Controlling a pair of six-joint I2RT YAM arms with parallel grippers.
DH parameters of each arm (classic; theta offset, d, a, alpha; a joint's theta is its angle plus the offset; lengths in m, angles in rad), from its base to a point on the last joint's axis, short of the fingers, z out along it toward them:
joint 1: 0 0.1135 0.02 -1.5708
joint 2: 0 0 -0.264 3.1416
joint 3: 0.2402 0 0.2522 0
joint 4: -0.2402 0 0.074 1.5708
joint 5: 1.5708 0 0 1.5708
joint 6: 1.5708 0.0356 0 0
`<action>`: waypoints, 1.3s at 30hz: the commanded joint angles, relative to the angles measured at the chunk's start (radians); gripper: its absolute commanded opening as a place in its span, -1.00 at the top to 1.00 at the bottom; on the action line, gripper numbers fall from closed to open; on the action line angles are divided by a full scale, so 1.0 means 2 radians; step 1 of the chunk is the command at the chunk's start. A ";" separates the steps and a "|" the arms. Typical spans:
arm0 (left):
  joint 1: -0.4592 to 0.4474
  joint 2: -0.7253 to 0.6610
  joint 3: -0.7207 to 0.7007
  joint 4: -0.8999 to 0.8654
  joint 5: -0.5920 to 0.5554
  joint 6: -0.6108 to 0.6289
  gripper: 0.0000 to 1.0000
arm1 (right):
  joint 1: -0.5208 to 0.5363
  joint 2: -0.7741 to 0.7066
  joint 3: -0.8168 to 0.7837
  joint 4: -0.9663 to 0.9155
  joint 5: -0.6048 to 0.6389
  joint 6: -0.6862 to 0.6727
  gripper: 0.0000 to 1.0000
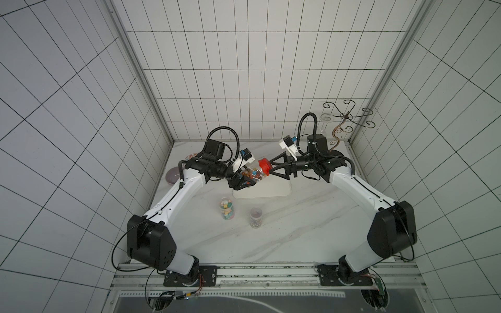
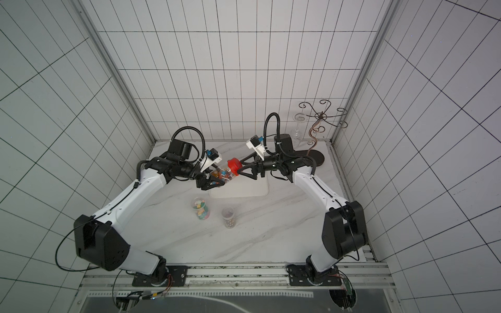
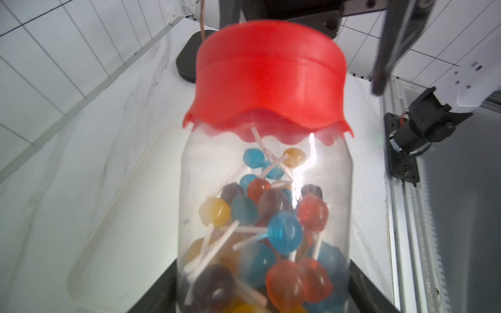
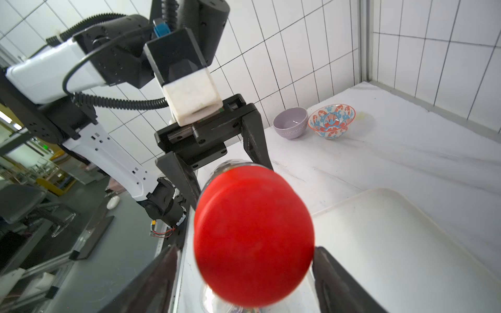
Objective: Pour the candies out of the jar
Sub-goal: Unscrew the lid from the jar.
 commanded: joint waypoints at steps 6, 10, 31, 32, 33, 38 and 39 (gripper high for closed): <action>-0.012 -0.024 -0.019 0.065 -0.109 -0.011 -0.16 | -0.028 -0.021 0.024 0.051 0.045 0.192 -0.88; -0.028 -0.050 -0.046 0.097 -0.155 -0.010 -0.16 | -0.039 0.000 0.063 0.005 0.070 0.252 -0.89; -0.095 -0.080 -0.101 0.148 -0.268 0.015 -0.15 | 0.005 0.086 0.161 -0.186 0.055 0.247 -0.92; -0.096 -0.078 -0.101 0.148 -0.269 0.016 -0.15 | 0.008 0.088 0.162 -0.186 0.054 0.246 -0.92; -0.096 -0.077 -0.101 0.148 -0.269 0.016 -0.15 | 0.010 0.089 0.163 -0.186 0.053 0.246 -0.91; -0.098 -0.072 -0.101 0.146 -0.272 0.016 -0.15 | 0.016 0.097 0.174 -0.185 0.056 0.244 -0.87; -0.098 -0.071 -0.101 0.146 -0.272 0.016 -0.15 | 0.017 0.099 0.176 -0.185 0.056 0.243 -0.84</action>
